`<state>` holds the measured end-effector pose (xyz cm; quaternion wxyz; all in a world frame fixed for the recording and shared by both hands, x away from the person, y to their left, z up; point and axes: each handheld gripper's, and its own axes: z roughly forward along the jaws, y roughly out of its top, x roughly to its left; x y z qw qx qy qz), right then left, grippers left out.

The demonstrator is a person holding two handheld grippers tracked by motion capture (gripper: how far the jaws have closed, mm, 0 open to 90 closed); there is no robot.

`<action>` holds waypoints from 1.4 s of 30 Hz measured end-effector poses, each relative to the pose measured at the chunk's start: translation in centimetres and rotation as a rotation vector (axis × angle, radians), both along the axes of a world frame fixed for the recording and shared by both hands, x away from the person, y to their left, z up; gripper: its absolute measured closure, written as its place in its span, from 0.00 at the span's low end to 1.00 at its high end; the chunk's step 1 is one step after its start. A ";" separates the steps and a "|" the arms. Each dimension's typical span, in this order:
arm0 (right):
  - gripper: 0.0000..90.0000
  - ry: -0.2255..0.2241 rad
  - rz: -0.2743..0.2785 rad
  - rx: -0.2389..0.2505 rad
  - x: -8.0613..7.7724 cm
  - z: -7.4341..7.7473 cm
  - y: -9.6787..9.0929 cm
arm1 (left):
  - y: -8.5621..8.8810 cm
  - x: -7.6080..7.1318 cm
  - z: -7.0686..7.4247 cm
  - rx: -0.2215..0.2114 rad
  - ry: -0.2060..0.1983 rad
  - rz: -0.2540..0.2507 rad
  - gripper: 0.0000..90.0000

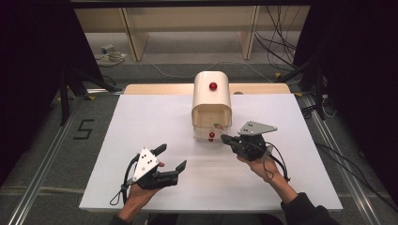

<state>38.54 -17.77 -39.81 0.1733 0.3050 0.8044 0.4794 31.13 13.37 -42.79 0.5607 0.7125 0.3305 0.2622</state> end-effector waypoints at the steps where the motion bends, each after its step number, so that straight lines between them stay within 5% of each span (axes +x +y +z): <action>1: 1.00 0.000 -0.001 0.000 0.0 0.0 0.0 | 0.0 0.0 0.0 0.001 -0.001 0.000 0.16; 42: 1.00 -0.024 -0.058 -0.009 0.8 -0.4 -0.3 | 0.1 0.0 0.0 0.002 -0.004 -0.001 0.16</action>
